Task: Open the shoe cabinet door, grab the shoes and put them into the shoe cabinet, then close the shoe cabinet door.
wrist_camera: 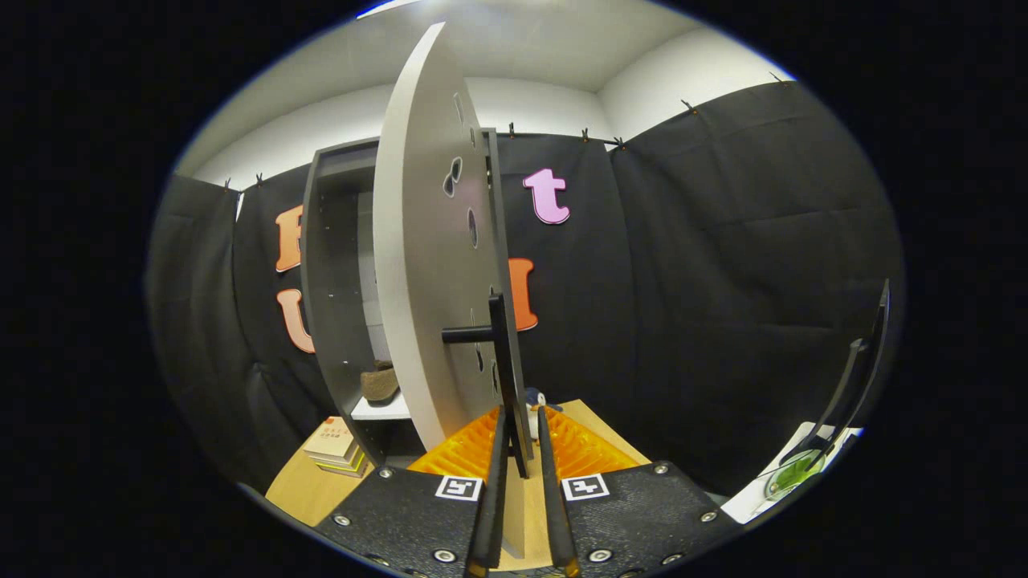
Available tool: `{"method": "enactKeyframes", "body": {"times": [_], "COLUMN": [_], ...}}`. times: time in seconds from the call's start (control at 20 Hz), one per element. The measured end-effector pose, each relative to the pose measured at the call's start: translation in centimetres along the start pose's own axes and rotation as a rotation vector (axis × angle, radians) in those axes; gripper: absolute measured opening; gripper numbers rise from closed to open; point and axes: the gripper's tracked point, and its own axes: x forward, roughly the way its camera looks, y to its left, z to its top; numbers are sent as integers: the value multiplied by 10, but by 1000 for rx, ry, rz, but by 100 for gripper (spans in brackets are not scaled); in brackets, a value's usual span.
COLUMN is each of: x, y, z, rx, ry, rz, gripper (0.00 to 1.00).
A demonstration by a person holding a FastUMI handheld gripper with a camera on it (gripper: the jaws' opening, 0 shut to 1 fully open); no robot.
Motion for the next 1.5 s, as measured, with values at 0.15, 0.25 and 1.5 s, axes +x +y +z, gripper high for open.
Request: {"method": "enactKeyframes", "body": {"times": [0.15, 0.25, 1.5], "x": [2, 7, -65], "y": [-14, -28, -38], "z": [4, 7, 1], "rx": [14, 12, -12], "ry": [-20, -36, -32], "rz": [1, -1, -68], "gripper": [20, 17, 16]}}
